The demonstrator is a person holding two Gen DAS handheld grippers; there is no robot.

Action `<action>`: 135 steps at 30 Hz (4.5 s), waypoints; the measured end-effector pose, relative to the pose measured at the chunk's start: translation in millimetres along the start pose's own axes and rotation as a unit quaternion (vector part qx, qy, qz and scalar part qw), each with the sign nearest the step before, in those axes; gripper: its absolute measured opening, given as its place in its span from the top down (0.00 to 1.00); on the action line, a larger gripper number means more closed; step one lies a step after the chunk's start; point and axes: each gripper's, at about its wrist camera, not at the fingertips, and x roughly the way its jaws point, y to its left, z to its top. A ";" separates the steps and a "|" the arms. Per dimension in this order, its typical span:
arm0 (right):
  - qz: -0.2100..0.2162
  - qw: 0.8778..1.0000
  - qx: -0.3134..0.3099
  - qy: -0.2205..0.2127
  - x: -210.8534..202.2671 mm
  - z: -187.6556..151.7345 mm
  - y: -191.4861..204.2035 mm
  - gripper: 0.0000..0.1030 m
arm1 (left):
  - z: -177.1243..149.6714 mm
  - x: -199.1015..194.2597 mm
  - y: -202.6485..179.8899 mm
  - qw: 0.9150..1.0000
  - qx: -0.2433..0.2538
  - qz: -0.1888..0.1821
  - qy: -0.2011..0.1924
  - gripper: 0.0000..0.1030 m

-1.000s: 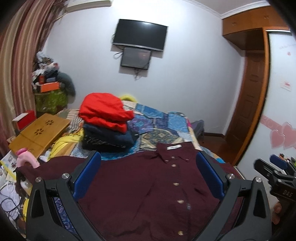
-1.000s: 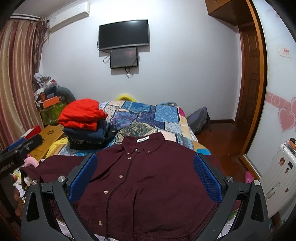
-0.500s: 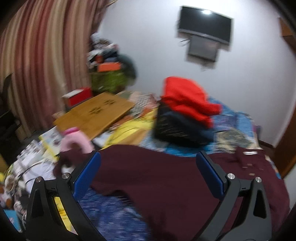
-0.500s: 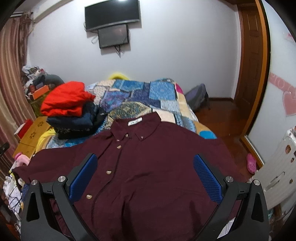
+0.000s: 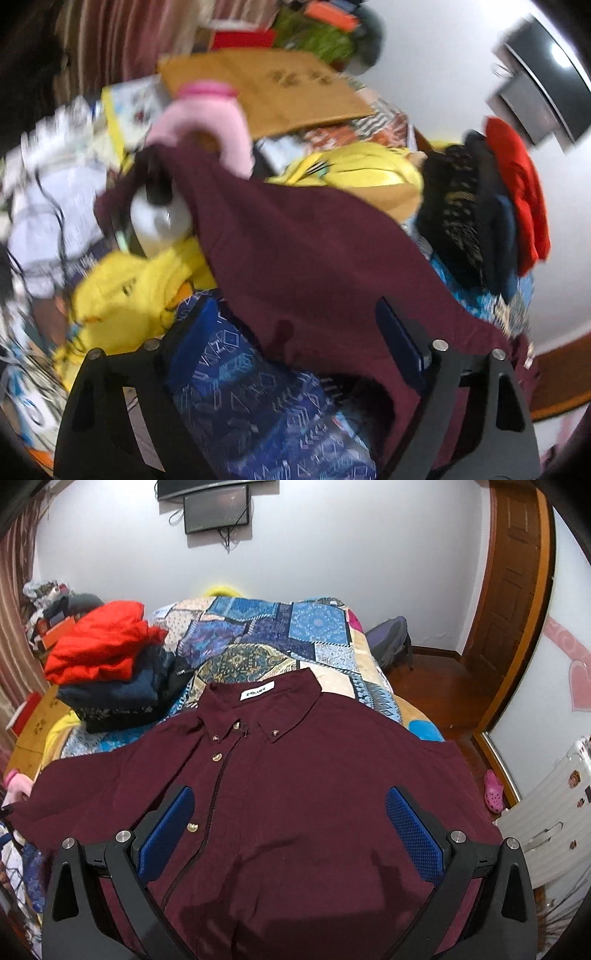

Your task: Fold large clothes

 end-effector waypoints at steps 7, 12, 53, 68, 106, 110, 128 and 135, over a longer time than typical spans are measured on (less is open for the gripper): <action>0.001 1.000 -0.024 0.019 19.7 5.9 15.0 0.00 | 11.1 43.2 34.7 0.997 -0.069 -0.010 0.036 0.29; 0.006 0.999 -0.036 0.034 30.4 6.0 22.9 0.00 | 13.2 58.2 38.0 0.996 -0.054 0.070 0.015 0.46; 0.022 0.998 0.050 -0.018 -3.4 -13.7 -45.7 0.00 | -124.3 -68.9 -363.8 0.874 0.423 -0.239 -0.008 0.97; 0.026 1.000 0.013 -0.006 -0.9 -23.7 -41.6 0.00 | -272.7 -4.5 -374.2 0.805 0.547 -0.174 0.150 0.70; 0.148 0.932 -0.328 0.047 62.8 11.4 190.8 0.02 | -38.0 -49.3 -220.4 0.925 0.370 -0.077 -0.046 0.13; 0.144 0.904 -0.393 0.093 90.8 -8.8 221.7 0.02 | -34.4 -40.9 -207.6 0.930 0.360 -0.070 -0.040 0.13; 0.193 0.905 -0.339 0.170 132.8 -11.1 223.3 0.90 | -42.8 -36.1 -213.8 0.925 0.373 -0.065 -0.039 0.13; 0.218 0.949 -0.210 0.092 99.2 26.4 159.4 0.92 | -56.8 -39.1 -228.1 0.917 0.391 -0.067 -0.038 0.13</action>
